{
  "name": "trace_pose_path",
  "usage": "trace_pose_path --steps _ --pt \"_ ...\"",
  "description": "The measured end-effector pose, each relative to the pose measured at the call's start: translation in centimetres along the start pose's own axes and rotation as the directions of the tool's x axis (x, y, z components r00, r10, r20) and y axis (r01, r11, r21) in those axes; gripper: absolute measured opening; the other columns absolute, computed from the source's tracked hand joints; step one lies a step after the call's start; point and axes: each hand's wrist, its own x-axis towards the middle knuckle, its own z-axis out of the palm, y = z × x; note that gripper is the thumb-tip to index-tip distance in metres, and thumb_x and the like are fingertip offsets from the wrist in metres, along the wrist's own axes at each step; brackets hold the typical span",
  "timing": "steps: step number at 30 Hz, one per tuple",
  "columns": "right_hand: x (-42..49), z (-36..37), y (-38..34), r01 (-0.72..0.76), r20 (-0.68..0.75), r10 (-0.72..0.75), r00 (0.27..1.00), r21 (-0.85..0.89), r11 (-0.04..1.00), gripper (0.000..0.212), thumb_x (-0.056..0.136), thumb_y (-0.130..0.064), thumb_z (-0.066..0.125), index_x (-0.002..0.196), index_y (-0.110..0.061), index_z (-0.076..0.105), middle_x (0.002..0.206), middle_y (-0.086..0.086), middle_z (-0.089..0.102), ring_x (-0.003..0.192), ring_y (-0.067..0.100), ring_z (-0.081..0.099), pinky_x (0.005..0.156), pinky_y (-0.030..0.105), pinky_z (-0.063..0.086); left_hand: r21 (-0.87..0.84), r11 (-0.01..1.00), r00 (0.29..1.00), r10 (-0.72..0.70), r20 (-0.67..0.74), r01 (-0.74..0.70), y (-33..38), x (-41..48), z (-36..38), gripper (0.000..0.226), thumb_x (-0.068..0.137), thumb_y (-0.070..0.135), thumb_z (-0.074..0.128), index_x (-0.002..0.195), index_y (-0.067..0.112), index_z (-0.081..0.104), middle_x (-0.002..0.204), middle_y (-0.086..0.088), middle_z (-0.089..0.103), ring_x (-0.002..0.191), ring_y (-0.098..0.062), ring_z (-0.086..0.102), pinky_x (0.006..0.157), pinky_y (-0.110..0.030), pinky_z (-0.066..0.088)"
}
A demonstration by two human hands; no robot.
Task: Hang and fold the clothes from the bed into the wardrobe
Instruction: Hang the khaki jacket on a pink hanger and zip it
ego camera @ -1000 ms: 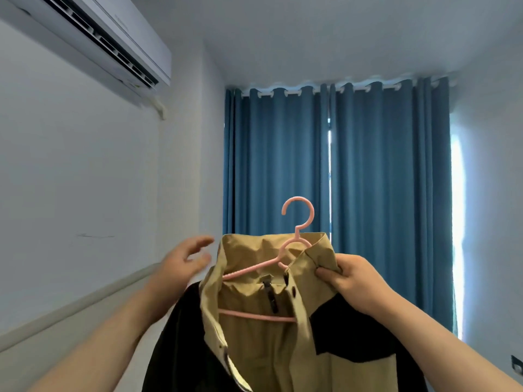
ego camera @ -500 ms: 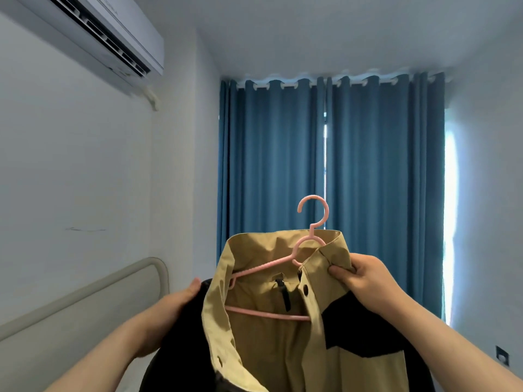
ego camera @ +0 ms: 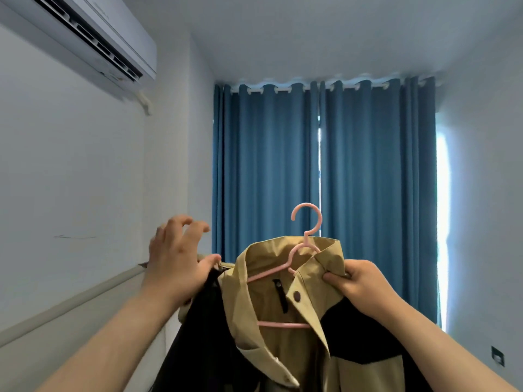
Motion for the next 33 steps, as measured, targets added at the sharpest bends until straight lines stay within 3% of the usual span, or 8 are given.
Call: trace_pose_path --steps 7,14,17,21,25,28,30,33 --pt "-0.9 -0.1 -0.7 -0.042 -0.012 0.048 0.999 0.285 0.958 0.015 0.086 -0.009 0.07 0.075 -0.017 0.076 0.073 -0.006 0.074 0.065 0.001 0.066 0.06 0.011 0.047 -0.035 0.975 0.967 0.224 0.122 -0.221 -1.4 -4.3 2.4 0.036 0.094 0.05 0.039 0.102 0.029 0.067 0.098 0.006 0.06 0.09 -0.016 0.052 0.077 -0.033 0.042" --pt "-1.3 0.2 -0.4 -0.11 -0.036 0.135 0.99 0.402 0.909 0.009 0.086 -0.012 0.07 0.082 -0.015 0.077 0.077 -0.002 0.076 0.069 0.006 0.07 0.058 0.013 0.048 -0.157 0.984 0.947 -0.032 0.319 0.086 -0.9 -3.9 2.3 0.019 0.098 0.041 0.043 0.088 0.028 0.053 0.082 0.01 0.061 0.077 -0.006 0.057 0.068 -0.033 0.047" --pt "-1.1 0.1 -0.2 -0.121 0.011 0.123 0.992 0.284 0.951 0.012 0.087 -0.017 0.071 0.076 -0.02 0.075 0.072 -0.008 0.074 0.064 0.001 0.065 0.059 0.013 0.046 -0.122 0.979 0.887 -0.089 0.452 0.161 -2.0 -3.9 2.3 0.03 0.098 0.045 0.039 0.087 0.02 0.051 0.077 0.004 0.062 0.074 -0.013 0.059 0.068 -0.034 0.045" --pt "-0.3 -0.2 0.2 -0.047 0.114 0.054 0.992 -0.067 0.997 0.015 0.086 -0.034 0.069 0.072 -0.03 0.066 0.073 -0.019 0.069 0.069 -0.003 0.062 0.067 0.019 0.049 -0.095 0.995 0.87 0.03 0.492 0.019 -2.3 -1.3 0.5 0.06 0.085 0.066 0.027 0.092 0.019 0.065 0.084 0.009 0.067 0.081 -0.007 0.06 0.077 -0.032 0.047" --pt "0.7 -1.5 -0.5 0.051 0.148 -0.008 0.989 -0.292 0.955 0.016 0.089 -0.05 0.057 0.084 -0.036 0.062 0.079 -0.018 0.068 0.077 0.0 0.062 0.072 0.027 0.052 0.048 0.998 0.89 0.003 0.456 -0.028 -0.8 3.3 -0.4 0.047 0.1 0.042 0.035 0.072 0.012 0.059 0.079 0.0 0.064 0.08 -0.02 0.059 0.076 -0.035 0.046" --pt "0.3 -1.4 -0.8 0.109 0.132 -0.06 0.989 -0.408 0.907 0.022 0.091 -0.055 0.049 0.087 -0.036 0.059 0.08 -0.016 0.066 0.077 0.003 0.06 0.071 0.029 0.051 -0.087 0.993 0.92 -0.045 0.389 0.085 0.1 4.9 -0.6 0.049 0.1 0.035 0.043 0.059 0.009 0.049 0.059 0.0 0.055 0.063 -0.02 0.053 0.064 -0.036 0.04" --pt "0.1 -1.1 -1.1 0.062 0.03 -0.056 0.998 -0.248 0.967 0.021 0.092 -0.046 0.054 0.083 -0.03 0.064 0.075 -0.015 0.068 0.07 0.001 0.06 0.068 0.029 0.049 -0.135 0.985 0.925 -0.05 0.378 0.108 1.5 4.7 -0.8 0.05 0.097 0.039 0.047 0.059 0.007 0.046 0.054 0.002 0.048 0.055 -0.017 0.046 0.059 -0.038 0.038" --pt "-0.6 -1.2 -1.6 -0.05 -0.117 0.079 0.99 0.23 0.972 0.02 0.091 -0.022 0.064 0.073 -0.016 0.07 0.068 -0.005 0.069 0.062 0.005 0.06 0.064 0.026 0.047 0.083 0.985 0.958 0.124 0.258 -0.15 3.0 2.8 -0.1 0.041 0.087 0.058 0.047 0.08 0.019 0.055 0.079 0.009 0.056 0.075 -0.013 0.053 0.071 -0.034 0.044"
